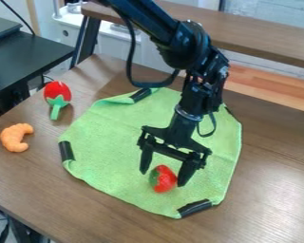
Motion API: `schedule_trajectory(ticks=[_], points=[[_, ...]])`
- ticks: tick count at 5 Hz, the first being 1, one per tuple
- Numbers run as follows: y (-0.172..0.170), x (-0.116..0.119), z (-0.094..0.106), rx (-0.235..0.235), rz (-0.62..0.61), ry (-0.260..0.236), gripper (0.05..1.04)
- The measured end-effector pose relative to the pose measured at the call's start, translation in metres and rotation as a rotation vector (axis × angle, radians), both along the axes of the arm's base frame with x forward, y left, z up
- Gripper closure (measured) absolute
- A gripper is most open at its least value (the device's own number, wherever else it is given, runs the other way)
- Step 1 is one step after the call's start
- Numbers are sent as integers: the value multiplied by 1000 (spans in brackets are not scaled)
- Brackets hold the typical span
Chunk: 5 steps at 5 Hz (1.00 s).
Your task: Put the strawberry into the left of the table
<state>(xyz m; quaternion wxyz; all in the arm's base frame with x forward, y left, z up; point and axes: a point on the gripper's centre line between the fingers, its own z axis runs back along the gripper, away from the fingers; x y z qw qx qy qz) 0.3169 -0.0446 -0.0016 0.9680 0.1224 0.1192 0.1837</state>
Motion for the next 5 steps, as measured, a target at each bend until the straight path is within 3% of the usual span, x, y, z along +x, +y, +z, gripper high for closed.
schedule_trajectory(ticks=[1, 3, 4, 5], points=[[4, 0, 0, 19, -42, 21, 95], [11, -4, -9, 12, -34, 42, 355], [12, -6, -10, -50, -55, 39, 355], [13, -5, -7, -67, -77, 20, 355]])
